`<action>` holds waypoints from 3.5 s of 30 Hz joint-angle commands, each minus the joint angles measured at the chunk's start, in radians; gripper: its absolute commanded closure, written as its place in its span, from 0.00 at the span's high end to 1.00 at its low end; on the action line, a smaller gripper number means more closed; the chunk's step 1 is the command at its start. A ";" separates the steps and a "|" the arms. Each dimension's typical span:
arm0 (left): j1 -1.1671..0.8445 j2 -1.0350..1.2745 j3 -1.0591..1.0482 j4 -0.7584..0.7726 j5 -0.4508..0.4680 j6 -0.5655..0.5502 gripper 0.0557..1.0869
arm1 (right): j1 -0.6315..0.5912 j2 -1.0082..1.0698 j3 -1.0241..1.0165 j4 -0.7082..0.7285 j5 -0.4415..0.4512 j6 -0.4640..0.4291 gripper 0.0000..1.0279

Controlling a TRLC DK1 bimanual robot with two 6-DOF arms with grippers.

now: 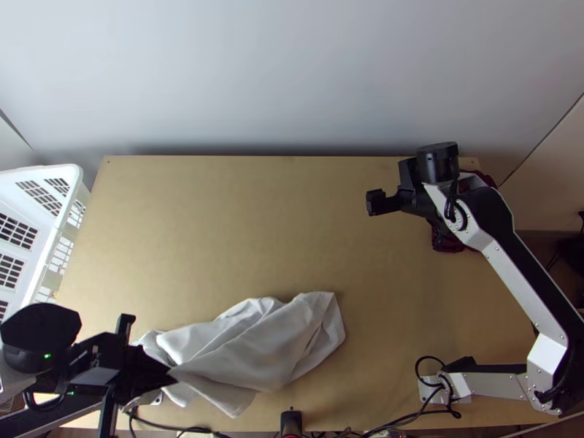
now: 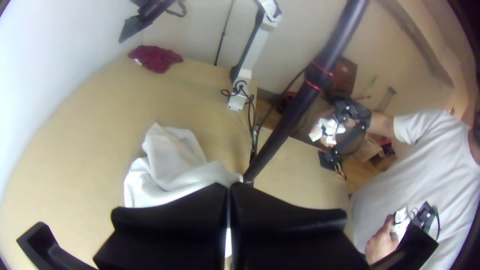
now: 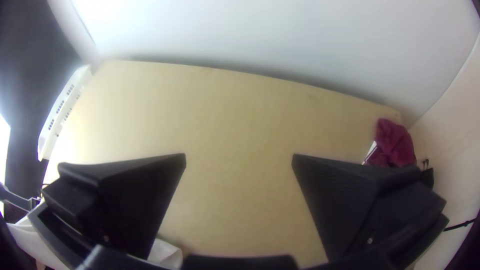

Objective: Fold the t-shirt

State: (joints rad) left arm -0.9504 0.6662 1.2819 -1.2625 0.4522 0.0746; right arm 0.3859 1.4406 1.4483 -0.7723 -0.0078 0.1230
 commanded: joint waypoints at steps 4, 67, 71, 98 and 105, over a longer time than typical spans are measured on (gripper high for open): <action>0.139 0.118 0.180 0.348 -0.012 -0.220 0.03 | 0.004 0.020 -0.002 0.016 0.000 0.037 0.96; 0.949 0.438 -0.408 0.749 -0.158 -0.139 0.95 | 0.355 0.307 0.017 0.182 -0.205 0.198 0.96; 0.950 0.372 -0.444 0.712 -0.158 -0.131 0.95 | 0.350 0.426 0.133 0.203 -0.205 0.198 0.96; 0.949 0.153 -0.592 0.650 -0.161 -0.124 0.95 | 0.424 0.906 0.845 0.077 -0.213 0.262 0.95; 0.960 0.151 -0.599 0.654 -0.159 -0.111 0.95 | 0.447 0.925 0.845 0.042 -0.230 0.268 0.95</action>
State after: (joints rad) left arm 0.0021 0.8219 0.6926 -0.6136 0.2920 -0.0437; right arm 0.8158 2.3329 2.2616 -0.6994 -0.2260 0.3855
